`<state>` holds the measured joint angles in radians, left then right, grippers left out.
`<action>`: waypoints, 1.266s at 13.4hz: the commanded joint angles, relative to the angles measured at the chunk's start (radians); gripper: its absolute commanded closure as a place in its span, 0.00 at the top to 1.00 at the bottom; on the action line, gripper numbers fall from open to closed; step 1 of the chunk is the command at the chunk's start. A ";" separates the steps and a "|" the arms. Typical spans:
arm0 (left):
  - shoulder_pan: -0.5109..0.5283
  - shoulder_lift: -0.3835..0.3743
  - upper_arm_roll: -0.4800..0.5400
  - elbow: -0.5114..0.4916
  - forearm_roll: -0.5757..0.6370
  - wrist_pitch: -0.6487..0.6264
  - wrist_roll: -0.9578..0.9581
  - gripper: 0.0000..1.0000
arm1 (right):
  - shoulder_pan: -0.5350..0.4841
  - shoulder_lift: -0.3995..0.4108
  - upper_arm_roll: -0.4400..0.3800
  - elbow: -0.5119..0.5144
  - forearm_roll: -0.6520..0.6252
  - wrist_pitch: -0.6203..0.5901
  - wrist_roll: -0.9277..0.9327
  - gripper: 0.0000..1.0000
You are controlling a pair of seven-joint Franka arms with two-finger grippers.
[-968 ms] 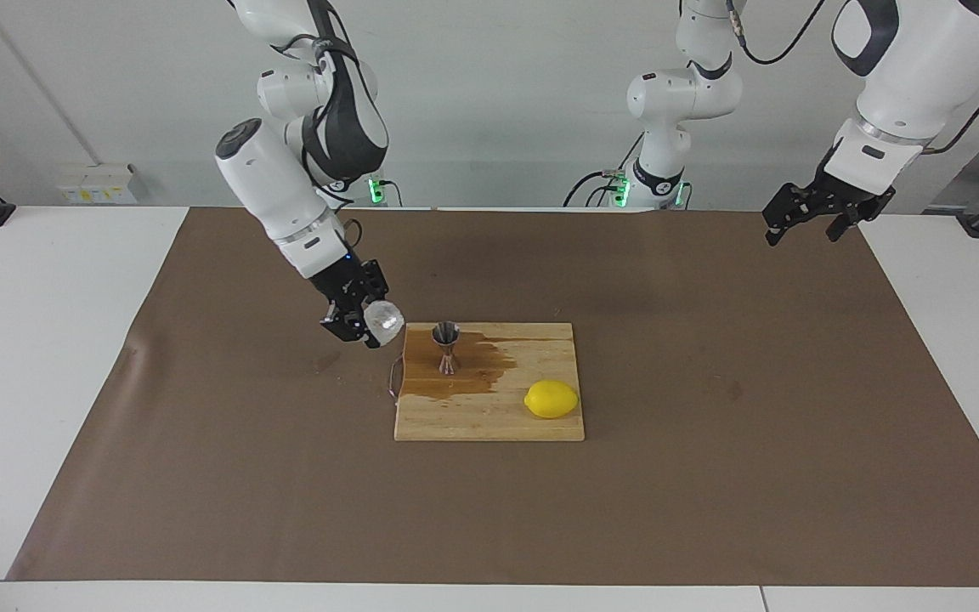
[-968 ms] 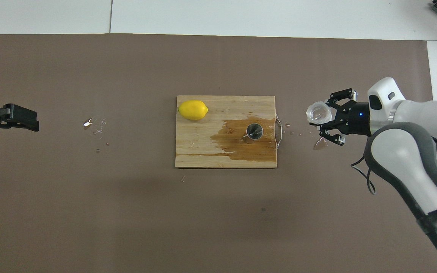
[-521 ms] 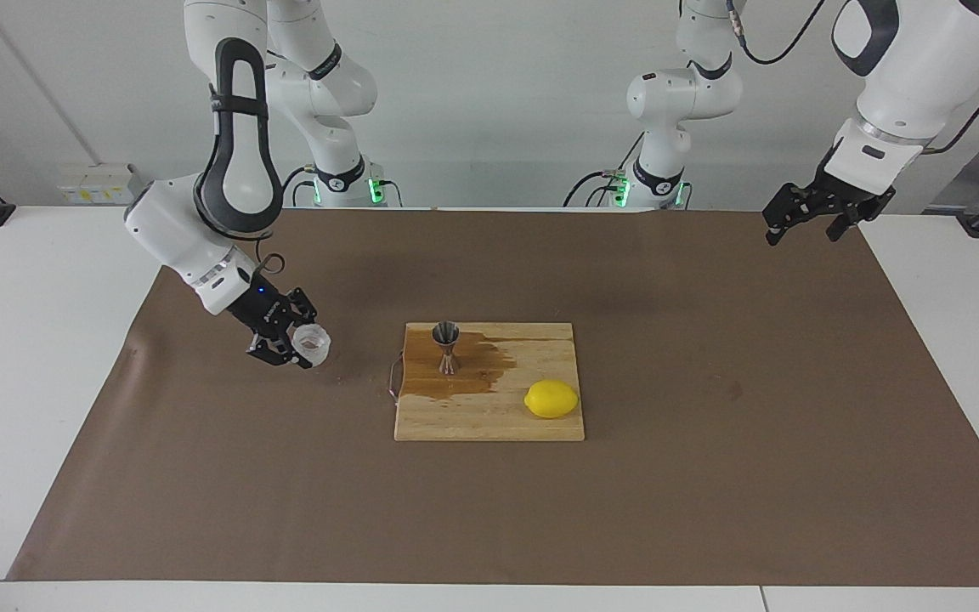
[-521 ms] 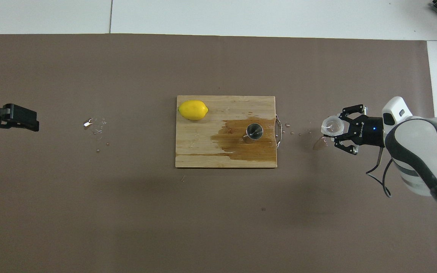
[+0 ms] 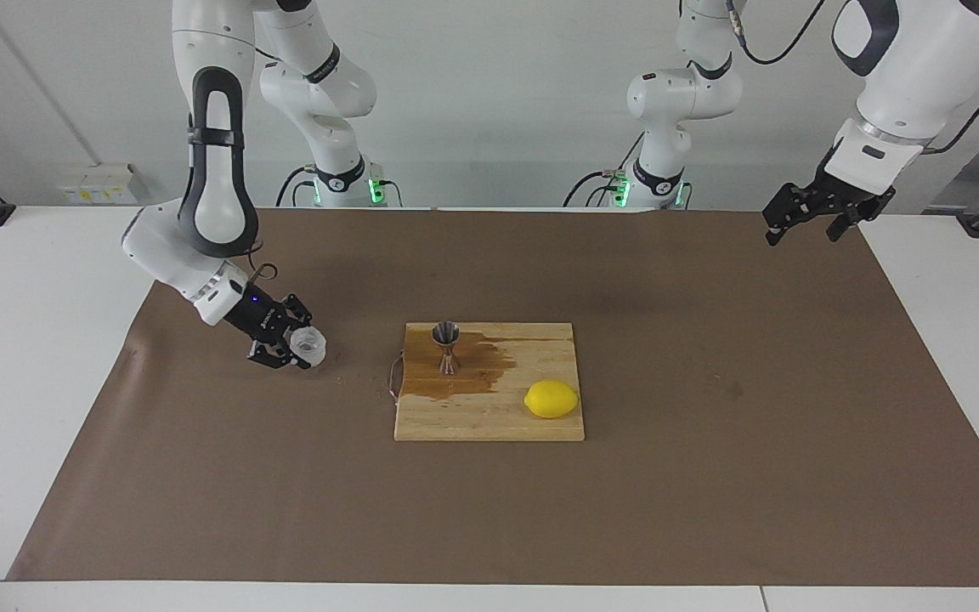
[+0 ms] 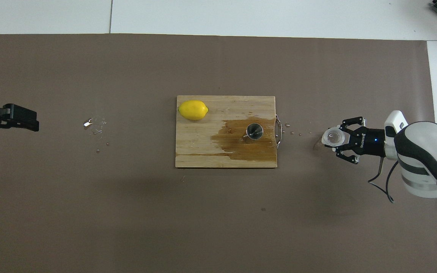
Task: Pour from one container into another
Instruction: 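Carry the white cup back with the right gripper and lower it, then open the right gripper to release the white cup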
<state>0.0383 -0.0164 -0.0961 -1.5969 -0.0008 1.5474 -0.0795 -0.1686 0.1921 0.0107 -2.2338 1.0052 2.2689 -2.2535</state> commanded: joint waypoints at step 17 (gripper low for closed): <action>0.014 -0.027 -0.011 -0.028 -0.002 0.000 -0.008 1.00 | 0.093 -0.142 0.008 -0.004 -0.408 -0.029 0.696 1.00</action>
<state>0.0384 -0.0163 -0.0963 -1.5969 -0.0008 1.5474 -0.0796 -0.1018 0.0626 0.0175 -2.2233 0.6772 2.2370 -1.7080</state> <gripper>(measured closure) 0.000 0.000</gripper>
